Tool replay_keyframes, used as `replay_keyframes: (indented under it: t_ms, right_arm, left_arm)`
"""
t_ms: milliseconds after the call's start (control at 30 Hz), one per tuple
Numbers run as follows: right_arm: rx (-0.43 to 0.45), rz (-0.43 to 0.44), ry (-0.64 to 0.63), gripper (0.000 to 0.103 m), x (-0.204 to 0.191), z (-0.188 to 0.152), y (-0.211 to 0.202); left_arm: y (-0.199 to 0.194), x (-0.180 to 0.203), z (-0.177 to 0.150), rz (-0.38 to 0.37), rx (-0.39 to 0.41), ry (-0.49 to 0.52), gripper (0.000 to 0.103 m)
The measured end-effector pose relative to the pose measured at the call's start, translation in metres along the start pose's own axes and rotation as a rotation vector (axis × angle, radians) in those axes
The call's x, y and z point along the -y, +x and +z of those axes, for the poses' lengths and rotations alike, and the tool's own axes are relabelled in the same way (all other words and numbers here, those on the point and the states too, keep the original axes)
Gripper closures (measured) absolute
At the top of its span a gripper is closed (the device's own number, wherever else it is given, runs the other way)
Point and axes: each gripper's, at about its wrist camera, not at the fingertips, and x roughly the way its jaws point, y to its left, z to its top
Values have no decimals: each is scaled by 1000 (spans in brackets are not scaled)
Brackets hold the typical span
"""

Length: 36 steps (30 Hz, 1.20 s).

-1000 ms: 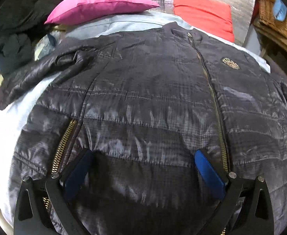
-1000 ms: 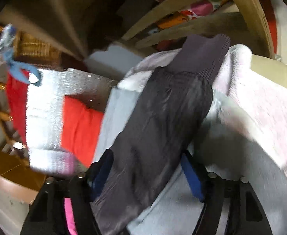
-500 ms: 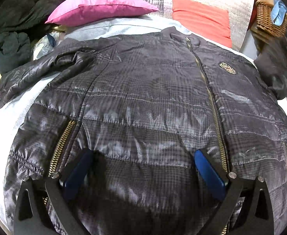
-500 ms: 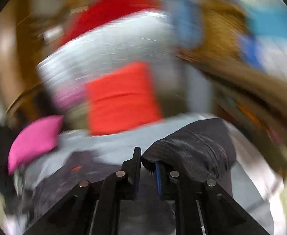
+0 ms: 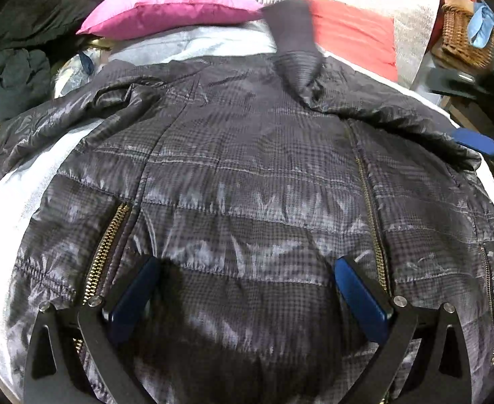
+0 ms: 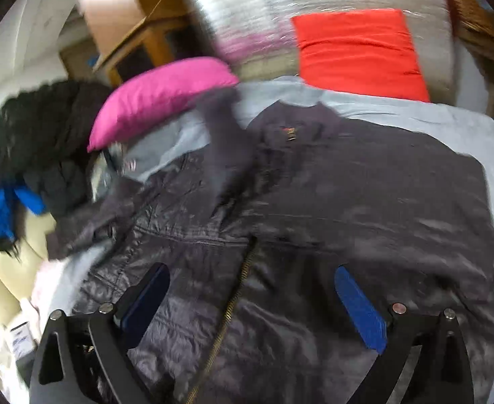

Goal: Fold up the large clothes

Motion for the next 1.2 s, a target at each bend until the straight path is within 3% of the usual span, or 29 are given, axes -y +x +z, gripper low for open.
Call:
replay_keyframes:
  t_ms: [133,333,467,567,700,800,833,867,900,1067,1200]
  right_arm:
    - [81,-11,119,3,38,5,-28]
    - [146,86,366,3,110,29,-29]
    - [102,116,474,3,140,14,3]
    - [141,122,433,3,140,3,8]
    - [163,111,386,3,136,-4,11]
    - [180,109,381,3,138,-7,12]
    - [185,107,378,3,138,-8,13]
    - [187,104,371,3,137,-9,14]
    - [188,101,366,3,137,-9,14]
    - [181,92,358,3,137,-8,15]
    - [147,51,343,3,131,-4,16]
  left_arm:
    - [-12,-10,20,-97,-49,-64,0]
    - [-31,-30,91,-145,40,-157,0]
    - [5,-36,152,-193,24,-228,0]
    - [52,-42,184,-193,-26,-295,0]
    - [101,-51,201,-154,-86,-393,3]
    - [119,-55,205,-146,-95,-439,25]
    - [122,-53,207,-151,-96,-434,47]
    - [123,-52,208,-125,-101,-423,84]
    - [120,-53,211,-86,-88,-406,92]
    - [71,-51,199,-80,87,-325,92]
    - [94,-59,169,-20,8,-315,92]
